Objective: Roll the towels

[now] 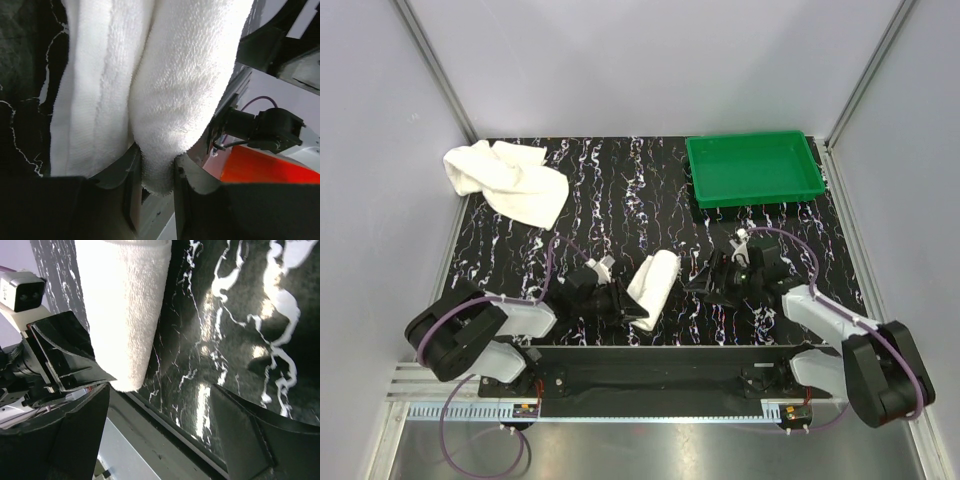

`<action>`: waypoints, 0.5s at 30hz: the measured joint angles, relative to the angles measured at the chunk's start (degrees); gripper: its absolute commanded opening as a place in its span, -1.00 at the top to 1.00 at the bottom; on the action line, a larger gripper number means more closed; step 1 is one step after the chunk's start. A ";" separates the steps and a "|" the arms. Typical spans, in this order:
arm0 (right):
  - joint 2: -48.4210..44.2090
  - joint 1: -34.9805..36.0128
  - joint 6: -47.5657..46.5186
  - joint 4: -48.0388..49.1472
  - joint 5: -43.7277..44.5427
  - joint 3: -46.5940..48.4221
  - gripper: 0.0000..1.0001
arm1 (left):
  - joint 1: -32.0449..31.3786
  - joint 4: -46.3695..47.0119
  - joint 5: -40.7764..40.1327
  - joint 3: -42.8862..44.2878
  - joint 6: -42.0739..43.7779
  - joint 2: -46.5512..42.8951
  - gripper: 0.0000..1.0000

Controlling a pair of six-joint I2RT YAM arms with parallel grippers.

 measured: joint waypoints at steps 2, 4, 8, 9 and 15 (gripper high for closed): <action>2.58 0.59 0.96 3.58 -0.42 -0.37 -0.77 | 0.96 2.10 1.62 -0.70 -1.27 0.92 1.00; 5.16 1.77 1.68 7.23 -0.52 -0.37 -0.78 | 1.70 4.15 2.99 -1.29 -2.38 1.97 1.00; 10.67 5.97 2.40 13.35 0.66 0.00 -0.79 | 3.87 9.79 6.21 -3.06 -5.35 4.83 1.00; 12.02 6.99 2.51 14.60 0.92 0.20 -0.78 | 4.42 11.54 7.10 -3.41 -6.12 5.92 1.00; 21.46 11.45 4.44 25.05 2.14 2.36 -0.78 | 7.37 27.06 12.85 -6.05 -12.26 15.93 1.00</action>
